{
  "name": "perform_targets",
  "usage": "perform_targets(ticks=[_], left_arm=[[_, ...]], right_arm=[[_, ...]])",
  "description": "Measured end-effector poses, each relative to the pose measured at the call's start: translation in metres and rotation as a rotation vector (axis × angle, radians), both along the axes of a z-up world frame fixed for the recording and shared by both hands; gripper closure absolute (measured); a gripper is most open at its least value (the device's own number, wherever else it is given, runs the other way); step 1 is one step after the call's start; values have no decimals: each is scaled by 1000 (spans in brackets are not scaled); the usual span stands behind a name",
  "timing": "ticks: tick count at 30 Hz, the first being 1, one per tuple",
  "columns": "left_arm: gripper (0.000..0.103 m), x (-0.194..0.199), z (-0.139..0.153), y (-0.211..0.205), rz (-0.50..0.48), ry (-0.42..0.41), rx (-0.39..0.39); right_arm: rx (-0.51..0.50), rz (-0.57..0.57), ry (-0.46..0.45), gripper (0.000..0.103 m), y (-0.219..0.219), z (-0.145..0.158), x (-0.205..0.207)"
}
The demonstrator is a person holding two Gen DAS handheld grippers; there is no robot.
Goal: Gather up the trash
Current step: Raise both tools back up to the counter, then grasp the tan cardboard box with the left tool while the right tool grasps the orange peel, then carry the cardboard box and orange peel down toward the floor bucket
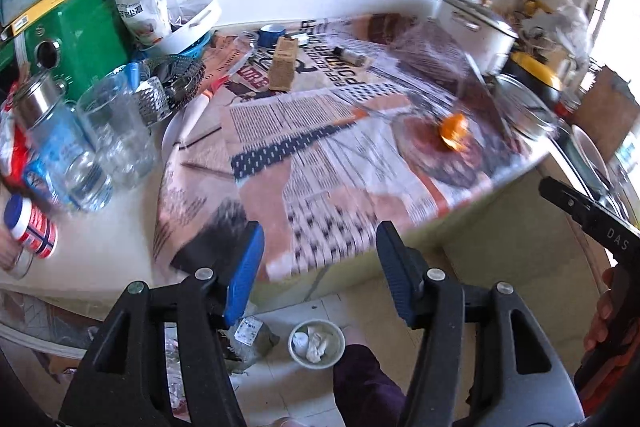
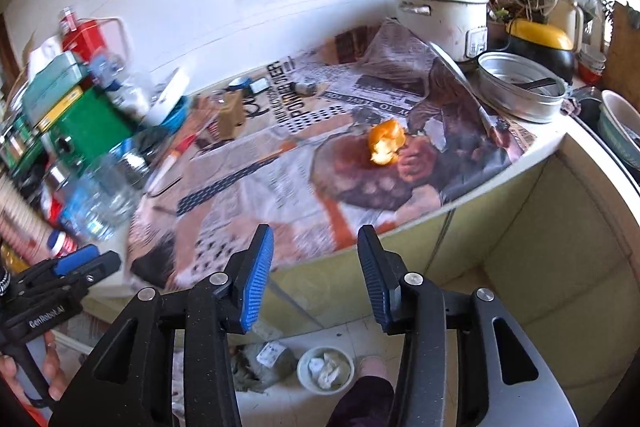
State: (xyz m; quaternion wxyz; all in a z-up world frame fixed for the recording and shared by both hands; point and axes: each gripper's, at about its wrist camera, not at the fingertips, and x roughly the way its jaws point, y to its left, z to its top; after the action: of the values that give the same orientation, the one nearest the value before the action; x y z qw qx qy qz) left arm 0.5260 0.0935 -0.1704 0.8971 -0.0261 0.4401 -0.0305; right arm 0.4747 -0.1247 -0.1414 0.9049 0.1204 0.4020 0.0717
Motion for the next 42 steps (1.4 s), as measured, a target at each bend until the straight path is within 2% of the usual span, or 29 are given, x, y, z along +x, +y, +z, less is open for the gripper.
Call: perform_targets(ticks=[4,5,6,9,13,18,21,24,25,27,30,35,37,39,42], left_arm=[[46,64,-3,1,44,33,-10],[46,80,-4,2,59,38,-5],[46,98,-6,3,79,45,2],[46,138,-13,5,129,63,-2],[46,184,-33,3,182,102,-7],[46,223,-61,-2,200,162,40],[46,245,-74,0,206,181,65],[46,269,-83,6,223,190,80],[46,277,-86,9,228,190,80],[46,294,-90,14,238,184,78],[46,319,-96,21,241,173,69],[46,346,-104,25,227,156,67],[46,351,-105,27,220,147,50],[52,353,-106,26,207,138,44],[71,353,-107,19,166,128,54]], right_arm=[[-8,5,53,62,-29,-9,58],[-10,4,66,58,-36,-12,72],[-12,1,78,49,-42,-16,87],[0,-1,121,43,-57,-34,124],[18,14,233,43,-66,-74,168],[80,63,330,43,-62,-109,202],[111,107,345,43,-55,-119,216],[97,141,336,43,-46,-121,223],[86,156,326,44,-45,-121,225],[82,192,322,61,-40,-122,229],[84,224,315,73,-37,-124,238],[114,238,290,87,-42,-121,249],[119,233,282,88,-45,-120,252],[120,231,279,90,-46,-119,255],[120,227,271,91,-47,-118,257]])
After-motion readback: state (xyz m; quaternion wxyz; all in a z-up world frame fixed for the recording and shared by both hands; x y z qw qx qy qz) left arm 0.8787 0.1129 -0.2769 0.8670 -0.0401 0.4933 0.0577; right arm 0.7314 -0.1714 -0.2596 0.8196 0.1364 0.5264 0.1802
